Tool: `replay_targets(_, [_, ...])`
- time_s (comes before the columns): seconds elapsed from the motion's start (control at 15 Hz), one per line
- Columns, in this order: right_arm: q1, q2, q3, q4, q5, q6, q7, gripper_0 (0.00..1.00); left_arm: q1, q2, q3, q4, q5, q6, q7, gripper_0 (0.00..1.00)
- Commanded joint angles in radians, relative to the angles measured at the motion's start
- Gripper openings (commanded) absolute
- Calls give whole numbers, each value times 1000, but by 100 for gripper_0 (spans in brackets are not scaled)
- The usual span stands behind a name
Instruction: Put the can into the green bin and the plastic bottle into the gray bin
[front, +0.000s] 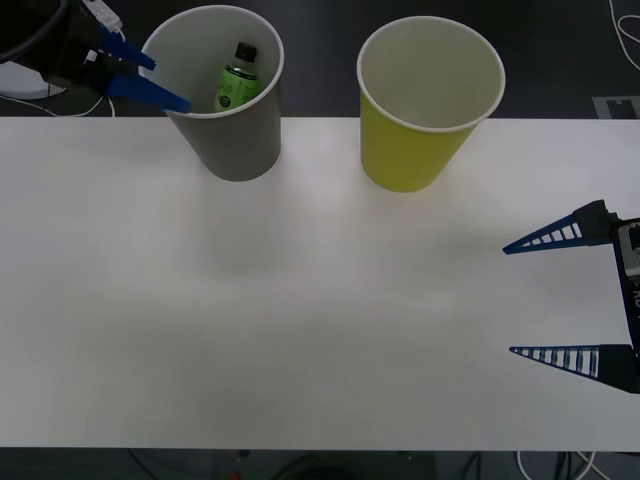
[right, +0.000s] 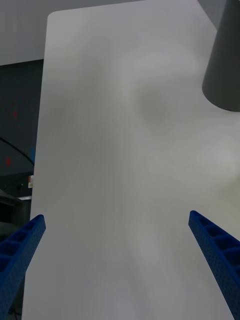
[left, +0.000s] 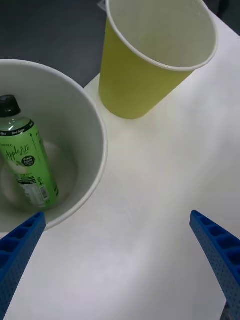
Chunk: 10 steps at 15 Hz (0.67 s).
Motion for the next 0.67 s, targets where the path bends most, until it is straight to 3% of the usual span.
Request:
replay_targets(0.07, [0, 0, 0, 0, 0, 0, 0, 100, 129, -13, 127, -54, -44, 0, -2, 100])
replay_targets(0.67, [0, 0, 0, 0, 0, 0, 0, 100, 471, -22, 457, -269, -145, -37, -64, 100])
